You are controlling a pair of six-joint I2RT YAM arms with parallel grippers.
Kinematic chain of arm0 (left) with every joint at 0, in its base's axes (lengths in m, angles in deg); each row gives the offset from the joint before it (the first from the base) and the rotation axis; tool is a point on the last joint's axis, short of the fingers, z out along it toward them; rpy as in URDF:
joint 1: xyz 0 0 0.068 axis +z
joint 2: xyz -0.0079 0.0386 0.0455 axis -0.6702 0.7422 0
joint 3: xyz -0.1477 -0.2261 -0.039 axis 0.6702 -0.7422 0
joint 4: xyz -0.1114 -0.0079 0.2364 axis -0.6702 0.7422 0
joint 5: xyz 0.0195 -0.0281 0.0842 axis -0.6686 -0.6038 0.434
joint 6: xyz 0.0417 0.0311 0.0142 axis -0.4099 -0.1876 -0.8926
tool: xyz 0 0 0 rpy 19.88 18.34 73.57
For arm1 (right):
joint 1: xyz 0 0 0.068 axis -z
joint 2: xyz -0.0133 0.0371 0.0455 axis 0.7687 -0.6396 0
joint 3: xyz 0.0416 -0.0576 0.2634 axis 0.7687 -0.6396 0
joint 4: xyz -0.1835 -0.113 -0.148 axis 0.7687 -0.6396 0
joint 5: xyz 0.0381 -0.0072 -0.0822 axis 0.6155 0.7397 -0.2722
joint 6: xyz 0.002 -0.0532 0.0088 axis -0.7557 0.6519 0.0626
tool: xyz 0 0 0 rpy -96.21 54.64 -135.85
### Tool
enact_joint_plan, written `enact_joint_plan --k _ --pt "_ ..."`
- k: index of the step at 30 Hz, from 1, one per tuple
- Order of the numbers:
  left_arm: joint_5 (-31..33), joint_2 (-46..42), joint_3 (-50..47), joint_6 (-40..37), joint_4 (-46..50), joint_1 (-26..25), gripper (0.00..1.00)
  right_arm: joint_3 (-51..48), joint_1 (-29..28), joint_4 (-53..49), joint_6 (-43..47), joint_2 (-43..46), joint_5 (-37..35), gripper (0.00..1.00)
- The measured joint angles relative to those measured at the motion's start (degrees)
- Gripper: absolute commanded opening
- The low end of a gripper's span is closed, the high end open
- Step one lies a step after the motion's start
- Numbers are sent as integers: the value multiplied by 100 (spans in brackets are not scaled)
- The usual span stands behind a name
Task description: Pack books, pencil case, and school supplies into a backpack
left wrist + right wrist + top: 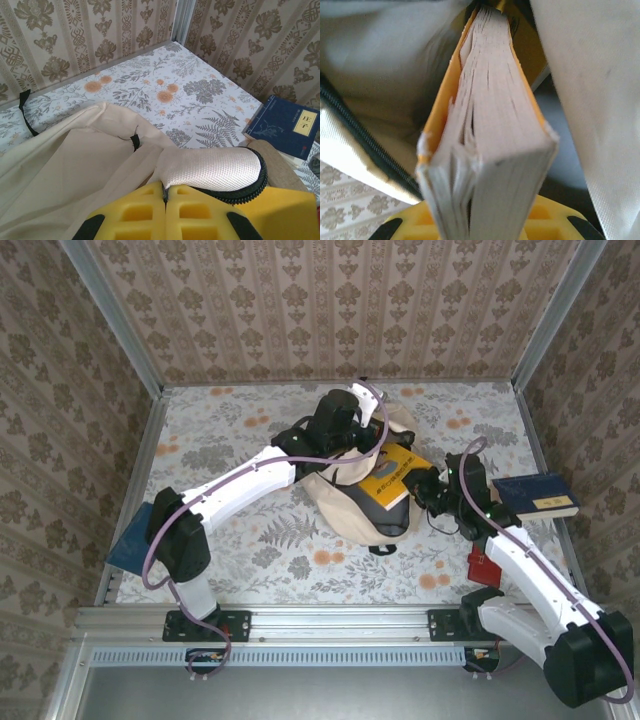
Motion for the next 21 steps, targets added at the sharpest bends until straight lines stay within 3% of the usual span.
enact_joint_plan --k 8,21 --pt "2 0 20 22 2 0 0 -7 -463 807 -492 -798 -852 3" --pt "127 -2 20 66 44 2 0 817 -1001 2026 -1145 -3180 -1812 1"
